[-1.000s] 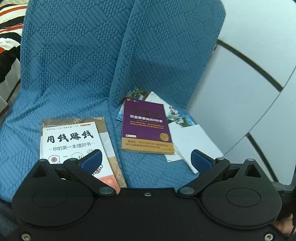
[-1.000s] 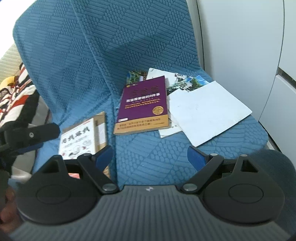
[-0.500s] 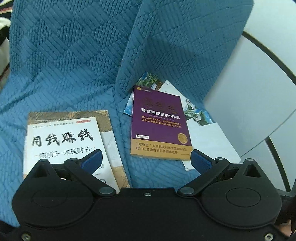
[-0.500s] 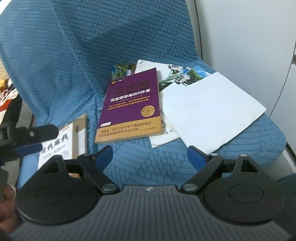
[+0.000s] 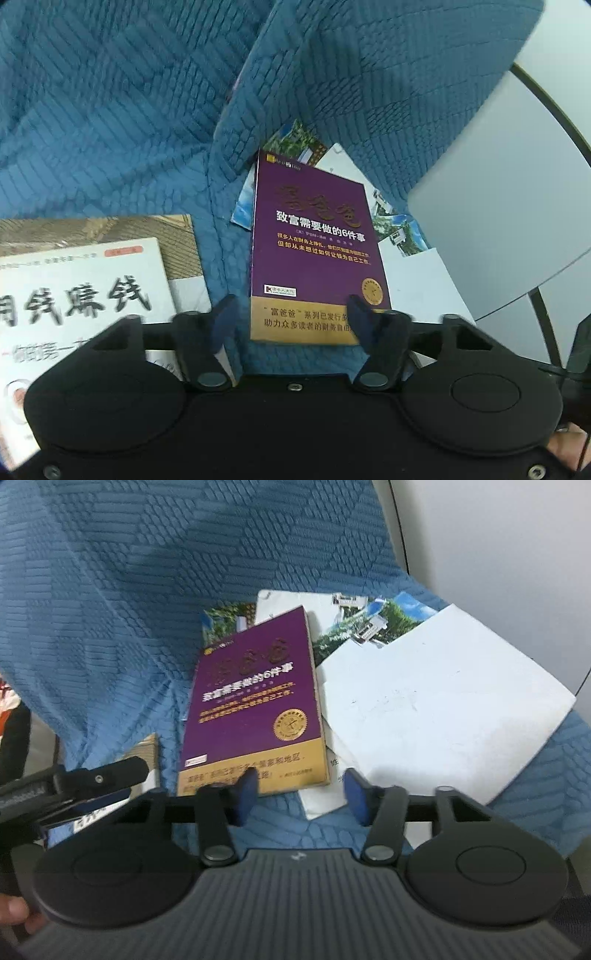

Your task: Organize objects

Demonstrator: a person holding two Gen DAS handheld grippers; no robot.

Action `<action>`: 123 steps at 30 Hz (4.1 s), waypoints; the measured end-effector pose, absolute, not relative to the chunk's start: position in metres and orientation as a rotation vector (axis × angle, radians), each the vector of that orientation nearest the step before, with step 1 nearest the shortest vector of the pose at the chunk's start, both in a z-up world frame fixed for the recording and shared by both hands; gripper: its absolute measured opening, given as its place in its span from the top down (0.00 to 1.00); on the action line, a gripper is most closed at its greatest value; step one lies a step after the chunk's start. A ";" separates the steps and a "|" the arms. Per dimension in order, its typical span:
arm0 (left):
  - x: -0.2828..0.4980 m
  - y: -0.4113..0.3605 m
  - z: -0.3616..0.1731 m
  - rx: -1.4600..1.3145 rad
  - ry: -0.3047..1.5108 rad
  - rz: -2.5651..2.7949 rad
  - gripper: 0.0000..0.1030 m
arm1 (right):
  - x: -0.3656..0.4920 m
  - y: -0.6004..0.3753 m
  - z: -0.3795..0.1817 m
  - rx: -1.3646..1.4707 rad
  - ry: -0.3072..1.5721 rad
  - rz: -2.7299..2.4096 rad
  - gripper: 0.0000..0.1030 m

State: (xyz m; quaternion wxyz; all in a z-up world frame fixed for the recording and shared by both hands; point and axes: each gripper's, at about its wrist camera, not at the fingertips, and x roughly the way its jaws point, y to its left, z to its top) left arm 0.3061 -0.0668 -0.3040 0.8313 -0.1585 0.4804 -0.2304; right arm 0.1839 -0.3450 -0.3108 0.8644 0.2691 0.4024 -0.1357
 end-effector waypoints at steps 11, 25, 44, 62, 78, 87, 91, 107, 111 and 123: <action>0.333 -0.080 -0.339 -0.320 1.107 -0.491 0.55 | 0.228 -0.356 -0.328 0.551 0.897 -0.299 0.60; 0.332 -0.095 -0.342 -0.295 1.131 -0.467 0.47 | 0.231 -0.359 -0.333 0.627 0.883 -0.251 0.58; 0.251 -0.072 -0.308 -0.412 1.193 -0.469 0.47 | 0.159 -0.353 -0.311 0.696 0.904 -0.178 0.57; 0.167 -0.046 -0.288 -0.456 1.235 -0.447 0.49 | 0.078 -0.326 -0.295 0.696 0.952 -0.116 0.58; 0.138 -0.038 -0.311 -0.561 1.326 -0.421 0.48 | 0.048 -0.326 -0.312 0.689 1.003 -0.092 0.59; 0.141 -0.031 -0.310 -0.568 1.312 -0.394 0.36 | 0.042 -0.335 -0.313 0.733 1.023 -0.081 0.42; 0.133 -0.030 -0.321 -0.575 1.328 -0.389 0.36 | 0.037 -0.339 -0.324 0.784 1.037 -0.093 0.35; 0.140 -0.023 -0.379 -0.808 1.407 -0.477 0.52 | 0.060 -0.339 -0.375 1.004 1.117 -0.051 0.34; 0.139 -0.024 -0.389 -0.848 1.429 -0.489 0.56 | 0.057 -0.344 -0.388 1.116 1.120 -0.044 0.31; 0.140 -0.014 -0.371 -0.901 1.381 -0.509 0.67 | 0.048 -0.344 -0.371 1.193 1.091 -0.007 0.47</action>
